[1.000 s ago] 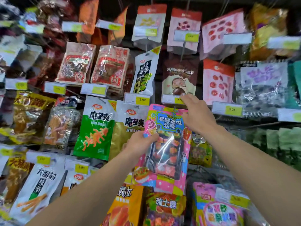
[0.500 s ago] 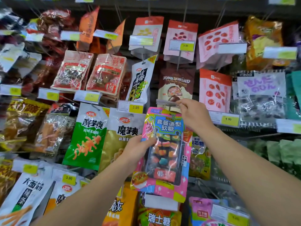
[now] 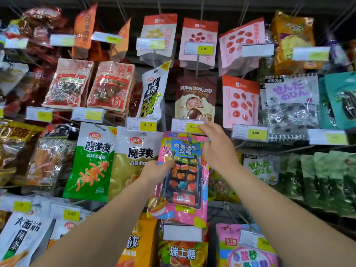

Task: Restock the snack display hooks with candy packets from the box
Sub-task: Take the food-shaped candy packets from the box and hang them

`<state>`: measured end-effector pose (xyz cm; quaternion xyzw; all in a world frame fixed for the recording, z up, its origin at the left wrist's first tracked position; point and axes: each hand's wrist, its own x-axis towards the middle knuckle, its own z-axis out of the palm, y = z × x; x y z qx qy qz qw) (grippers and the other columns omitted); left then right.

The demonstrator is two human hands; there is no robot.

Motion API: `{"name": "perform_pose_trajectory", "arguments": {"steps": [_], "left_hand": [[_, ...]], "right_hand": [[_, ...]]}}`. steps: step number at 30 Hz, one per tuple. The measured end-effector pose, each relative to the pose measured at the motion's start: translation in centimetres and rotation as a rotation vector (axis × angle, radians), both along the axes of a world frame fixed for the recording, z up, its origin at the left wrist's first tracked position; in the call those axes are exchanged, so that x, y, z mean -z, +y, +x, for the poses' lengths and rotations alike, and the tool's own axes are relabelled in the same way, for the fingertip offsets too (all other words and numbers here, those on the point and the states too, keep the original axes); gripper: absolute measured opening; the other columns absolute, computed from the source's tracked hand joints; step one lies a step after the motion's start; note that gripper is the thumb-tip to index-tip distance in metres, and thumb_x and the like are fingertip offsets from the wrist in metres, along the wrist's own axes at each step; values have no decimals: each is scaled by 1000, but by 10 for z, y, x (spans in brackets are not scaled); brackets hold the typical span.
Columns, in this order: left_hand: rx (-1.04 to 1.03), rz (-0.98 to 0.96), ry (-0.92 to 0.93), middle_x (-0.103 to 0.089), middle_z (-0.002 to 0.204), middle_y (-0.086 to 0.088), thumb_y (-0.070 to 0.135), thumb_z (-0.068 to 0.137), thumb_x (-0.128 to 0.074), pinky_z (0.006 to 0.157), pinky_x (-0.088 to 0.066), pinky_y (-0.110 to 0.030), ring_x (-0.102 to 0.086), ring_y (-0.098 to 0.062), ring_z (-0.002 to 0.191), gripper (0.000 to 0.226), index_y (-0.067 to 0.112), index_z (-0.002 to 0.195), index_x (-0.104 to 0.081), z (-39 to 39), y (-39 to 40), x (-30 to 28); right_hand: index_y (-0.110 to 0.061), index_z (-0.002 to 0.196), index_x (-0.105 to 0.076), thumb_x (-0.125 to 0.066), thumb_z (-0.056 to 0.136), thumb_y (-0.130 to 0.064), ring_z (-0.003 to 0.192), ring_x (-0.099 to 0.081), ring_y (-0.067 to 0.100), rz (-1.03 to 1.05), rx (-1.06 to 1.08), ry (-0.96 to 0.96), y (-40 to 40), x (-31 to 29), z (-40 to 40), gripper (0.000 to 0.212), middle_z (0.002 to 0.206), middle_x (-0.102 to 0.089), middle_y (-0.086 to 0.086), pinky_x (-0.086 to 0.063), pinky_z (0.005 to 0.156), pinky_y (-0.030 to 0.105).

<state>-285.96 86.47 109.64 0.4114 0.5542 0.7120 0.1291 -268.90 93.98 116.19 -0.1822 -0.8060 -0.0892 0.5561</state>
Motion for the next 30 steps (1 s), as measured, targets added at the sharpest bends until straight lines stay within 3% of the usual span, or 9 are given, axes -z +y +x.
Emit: {"name": "perform_pose_trajectory", "arguments": {"steps": [3,6,9,13,16,19,21,25,30], "left_hand": [[-95,-20,105,-68,67,-5,40,79,-73,64,-50,-30,-63,-24,63,29,13,70,-65,-4,-1,16],[-278,-93,332,-69,75,3,36,68,-80,68,-53,-32,-66,-20,70,34,19,91,-60,-5,-8,36],[-330,-12,442,-62,75,7,23,75,-81,60,-42,-16,-58,-7,67,49,23,107,-45,1,-20,57],[-395,-21,646,-64,72,-5,27,81,-73,60,-44,-34,-55,-17,59,34,29,112,-58,-1,-18,64],[-426,-145,692,-72,87,-8,27,86,-68,57,-39,-30,-59,-16,61,39,27,125,-62,0,-20,47],[-366,-249,691,-73,97,-12,25,87,-67,55,-39,-25,-52,-8,54,54,24,139,-53,-1,-20,37],[-312,-292,696,-71,100,-14,26,86,-68,61,-44,-26,-56,-13,61,63,23,144,-46,-3,-20,37],[-211,-348,713,-67,120,-10,29,86,-69,79,-45,-25,-63,-24,97,70,21,148,-38,2,-32,46],[-153,-350,665,-60,133,0,38,87,-68,79,-38,-21,-57,-20,117,66,21,145,-42,0,-57,61]], "right_hand": [[-21,146,-42,-58,89,-11,130,-43,17,-112,-41,17,7,41,9,60,148,-33,-4,-34,104,26],[-28,147,-35,-67,85,-22,129,-41,15,-273,-101,-50,16,82,15,70,142,-35,-4,-34,98,24],[-32,150,-28,-70,87,-33,135,-35,11,-331,-150,-51,16,112,12,75,146,-35,-6,-27,104,20],[-29,151,-29,-64,91,-38,135,-40,17,-357,-75,-56,17,119,5,70,149,-40,-4,-35,105,29],[-29,150,-31,-61,93,-38,136,-42,23,-427,-10,-86,22,108,-2,65,149,-42,2,-37,107,37],[-31,150,-31,-60,94,-39,135,-43,26,-488,44,-109,21,102,-8,63,150,-40,5,-40,105,40],[-30,150,-30,-60,94,-37,131,-46,27,-508,54,-117,17,103,-10,64,147,-40,6,-42,101,40],[-22,152,-28,-61,93,-35,135,-39,24,-538,62,-158,5,113,-6,69,154,-26,3,-37,105,36],[-19,154,-27,-62,91,-36,149,-21,23,-618,139,-218,-21,130,3,74,164,-3,-2,-27,117,35]]}}
